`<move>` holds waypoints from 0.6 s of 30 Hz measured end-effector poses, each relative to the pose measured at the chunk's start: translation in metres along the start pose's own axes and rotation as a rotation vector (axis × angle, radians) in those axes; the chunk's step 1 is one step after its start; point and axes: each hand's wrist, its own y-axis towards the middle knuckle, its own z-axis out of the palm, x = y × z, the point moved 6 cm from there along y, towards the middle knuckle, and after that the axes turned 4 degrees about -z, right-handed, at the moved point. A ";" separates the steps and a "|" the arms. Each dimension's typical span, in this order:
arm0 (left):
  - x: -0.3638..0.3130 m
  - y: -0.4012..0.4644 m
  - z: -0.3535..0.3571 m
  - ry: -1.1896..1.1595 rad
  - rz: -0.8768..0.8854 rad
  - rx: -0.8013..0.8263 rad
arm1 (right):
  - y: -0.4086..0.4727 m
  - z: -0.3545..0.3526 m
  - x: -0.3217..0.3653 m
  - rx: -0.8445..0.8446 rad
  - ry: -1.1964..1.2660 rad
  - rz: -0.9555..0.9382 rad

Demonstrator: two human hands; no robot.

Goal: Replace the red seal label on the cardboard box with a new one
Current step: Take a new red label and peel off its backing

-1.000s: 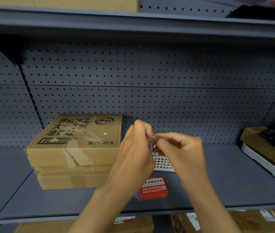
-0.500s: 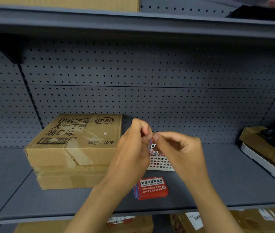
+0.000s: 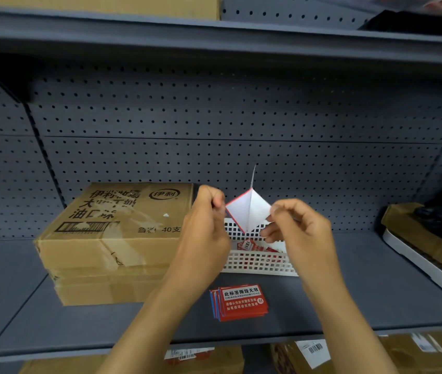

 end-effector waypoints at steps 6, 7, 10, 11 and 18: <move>0.019 0.024 -0.012 0.146 -0.123 -0.013 | 0.014 -0.031 -0.003 -0.120 -0.060 0.030; 0.018 0.027 -0.014 0.188 -0.119 -0.010 | 0.015 -0.035 -0.003 -0.137 -0.076 0.029; 0.018 0.034 -0.019 0.275 -0.132 0.008 | 0.018 -0.051 -0.005 -0.186 -0.089 0.030; 0.019 0.036 -0.020 0.293 -0.145 0.012 | 0.019 -0.057 -0.005 -0.207 -0.084 0.028; 0.028 0.055 -0.003 0.376 -0.189 0.084 | 0.022 -0.084 -0.005 -0.319 -0.023 0.003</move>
